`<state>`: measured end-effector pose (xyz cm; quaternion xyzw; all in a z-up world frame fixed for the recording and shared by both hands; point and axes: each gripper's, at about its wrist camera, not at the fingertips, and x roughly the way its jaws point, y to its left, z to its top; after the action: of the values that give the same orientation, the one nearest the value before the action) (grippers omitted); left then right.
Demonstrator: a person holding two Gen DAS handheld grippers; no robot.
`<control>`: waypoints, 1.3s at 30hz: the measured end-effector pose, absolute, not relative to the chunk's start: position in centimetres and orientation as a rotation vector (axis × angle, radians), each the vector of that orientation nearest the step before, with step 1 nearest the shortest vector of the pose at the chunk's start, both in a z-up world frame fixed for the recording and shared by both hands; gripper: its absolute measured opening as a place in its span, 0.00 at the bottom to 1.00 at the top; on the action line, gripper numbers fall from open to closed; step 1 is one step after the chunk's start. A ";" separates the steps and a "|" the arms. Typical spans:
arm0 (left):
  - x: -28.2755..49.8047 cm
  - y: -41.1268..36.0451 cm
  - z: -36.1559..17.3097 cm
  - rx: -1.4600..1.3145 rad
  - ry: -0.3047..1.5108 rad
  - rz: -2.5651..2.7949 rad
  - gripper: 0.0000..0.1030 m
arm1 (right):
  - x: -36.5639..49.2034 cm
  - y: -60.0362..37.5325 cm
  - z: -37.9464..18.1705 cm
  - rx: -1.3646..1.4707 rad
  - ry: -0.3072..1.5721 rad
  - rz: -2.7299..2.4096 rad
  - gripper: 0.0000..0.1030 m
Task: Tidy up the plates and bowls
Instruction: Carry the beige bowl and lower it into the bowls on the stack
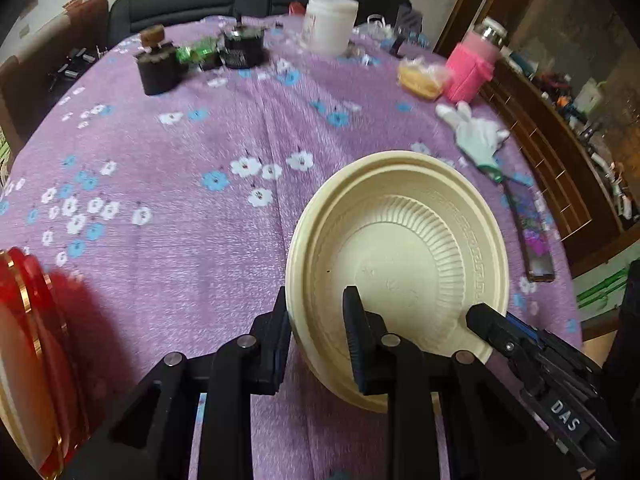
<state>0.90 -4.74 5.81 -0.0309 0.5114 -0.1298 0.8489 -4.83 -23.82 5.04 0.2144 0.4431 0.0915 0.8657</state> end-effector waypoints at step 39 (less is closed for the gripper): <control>-11.6 20.3 13.4 -0.189 0.719 0.204 0.60 | -5.6 4.2 11.5 0.104 0.859 0.549 0.17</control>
<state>-11.64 20.27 13.39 -0.0924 0.3508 0.0994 0.9266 -5.62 4.22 11.49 0.0498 0.4112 0.2627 0.8715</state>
